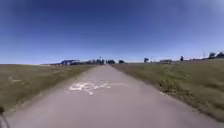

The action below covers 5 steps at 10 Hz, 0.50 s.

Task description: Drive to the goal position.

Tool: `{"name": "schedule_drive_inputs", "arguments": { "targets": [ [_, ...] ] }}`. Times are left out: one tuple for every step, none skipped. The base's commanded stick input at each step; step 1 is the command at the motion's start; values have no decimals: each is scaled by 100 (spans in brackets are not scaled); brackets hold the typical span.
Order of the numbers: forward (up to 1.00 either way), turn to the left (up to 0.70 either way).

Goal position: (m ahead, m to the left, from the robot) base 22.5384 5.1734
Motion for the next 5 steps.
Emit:
{"name": "schedule_drive_inputs", "arguments": {
  "targets": [
    [100, 0],
    [100, 0],
    [100, 21],
    [100, 28],
    [100, 35]
  ]
}}
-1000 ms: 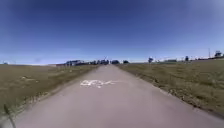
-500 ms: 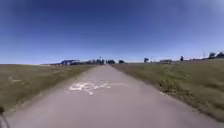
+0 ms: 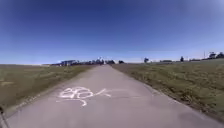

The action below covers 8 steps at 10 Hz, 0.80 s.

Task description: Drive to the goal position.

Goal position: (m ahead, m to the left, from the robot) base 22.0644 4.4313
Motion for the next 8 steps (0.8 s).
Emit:
{"name": "schedule_drive_inputs", "arguments": {
  "targets": [
    [100, 35],
    [100, 19],
    [100, 3],
    [100, 0],
    [100, 0],
    [100, 0],
    [100, 0],
    [100, 0]
  ]
}}
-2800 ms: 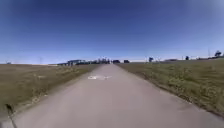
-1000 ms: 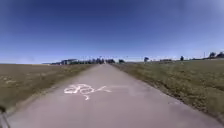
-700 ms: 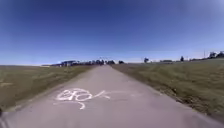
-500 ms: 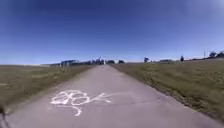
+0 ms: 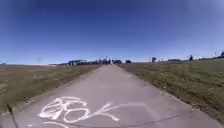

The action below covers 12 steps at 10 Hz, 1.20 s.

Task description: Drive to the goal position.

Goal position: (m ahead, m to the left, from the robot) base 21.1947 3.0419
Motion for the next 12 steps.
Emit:
{"name": "schedule_drive_inputs", "arguments": {
  "targets": [
    [100, 0],
    [100, 0],
    [100, 0],
    [100, 0],
    [100, 0],
    [100, 0],
    [100, 0],
    [100, 0],
    [100, 0],
    [100, 0],
    [100, 0],
    [100, 0]
  ]
}}
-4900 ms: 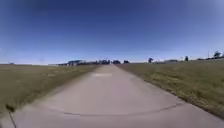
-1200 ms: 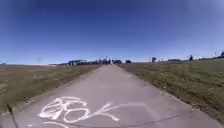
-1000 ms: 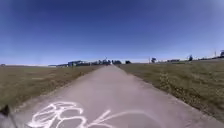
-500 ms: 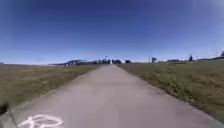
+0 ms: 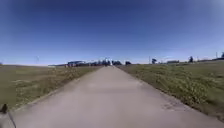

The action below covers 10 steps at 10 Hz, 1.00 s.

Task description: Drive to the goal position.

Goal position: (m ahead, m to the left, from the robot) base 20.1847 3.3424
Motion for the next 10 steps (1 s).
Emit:
{"name": "schedule_drive_inputs", "arguments": {
  "targets": [
    [100, 0],
    [100, 0],
    [100, 0],
    [100, 0],
    [100, 0],
    [100, 0],
    [100, 0],
    [100, 0],
    [100, 0],
    [100, 0]
  ]
}}
